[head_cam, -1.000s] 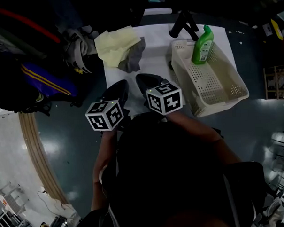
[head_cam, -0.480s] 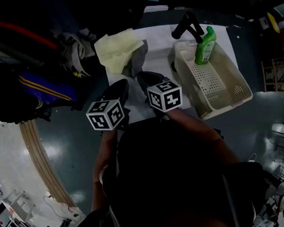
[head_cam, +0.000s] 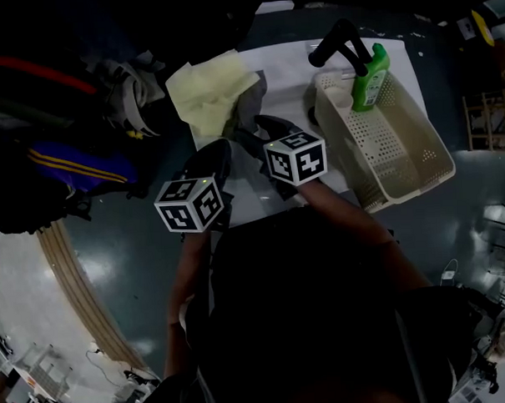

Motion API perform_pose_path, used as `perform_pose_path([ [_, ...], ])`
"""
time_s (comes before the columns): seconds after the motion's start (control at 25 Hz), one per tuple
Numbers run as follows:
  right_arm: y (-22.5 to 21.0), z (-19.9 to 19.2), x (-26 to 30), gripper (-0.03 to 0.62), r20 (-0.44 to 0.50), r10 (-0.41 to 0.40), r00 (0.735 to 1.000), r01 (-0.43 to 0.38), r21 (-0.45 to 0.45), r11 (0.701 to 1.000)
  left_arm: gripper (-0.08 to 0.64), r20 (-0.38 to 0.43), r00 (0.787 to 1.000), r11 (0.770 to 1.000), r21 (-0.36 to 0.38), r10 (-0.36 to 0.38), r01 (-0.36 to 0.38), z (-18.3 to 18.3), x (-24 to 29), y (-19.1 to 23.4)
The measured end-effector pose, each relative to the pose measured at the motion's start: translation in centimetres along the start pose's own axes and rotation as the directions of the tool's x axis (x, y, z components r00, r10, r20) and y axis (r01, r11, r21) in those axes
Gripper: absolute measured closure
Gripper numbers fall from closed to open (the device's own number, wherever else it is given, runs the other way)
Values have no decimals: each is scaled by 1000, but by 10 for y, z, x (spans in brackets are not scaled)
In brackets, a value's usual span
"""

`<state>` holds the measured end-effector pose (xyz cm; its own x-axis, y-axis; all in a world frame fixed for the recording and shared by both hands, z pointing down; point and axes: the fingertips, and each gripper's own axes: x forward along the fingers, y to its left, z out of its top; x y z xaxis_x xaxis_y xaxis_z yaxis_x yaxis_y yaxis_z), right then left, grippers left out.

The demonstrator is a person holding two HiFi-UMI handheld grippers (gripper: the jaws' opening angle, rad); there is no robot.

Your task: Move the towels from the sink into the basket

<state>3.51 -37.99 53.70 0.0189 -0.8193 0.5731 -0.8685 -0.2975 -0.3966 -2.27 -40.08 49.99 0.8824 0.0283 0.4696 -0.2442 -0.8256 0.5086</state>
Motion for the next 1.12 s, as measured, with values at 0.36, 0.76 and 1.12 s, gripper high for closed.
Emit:
perform_pose_path([
  [0.36,-5,-2,30,249,-27,72,997,-71,34,997,552,-20,1000,1000,5,-3,4,0,5,13],
  [0.76,5,-13,37,367,-83,125,989,-124,28,992,552,-35,999,1000,11,-9,10,0,9,16],
  [1.12,0,-10,19,563,-63,26,998,-27,-21,999,552,-33,999,1000,15,-9,9,-2,6,13],
])
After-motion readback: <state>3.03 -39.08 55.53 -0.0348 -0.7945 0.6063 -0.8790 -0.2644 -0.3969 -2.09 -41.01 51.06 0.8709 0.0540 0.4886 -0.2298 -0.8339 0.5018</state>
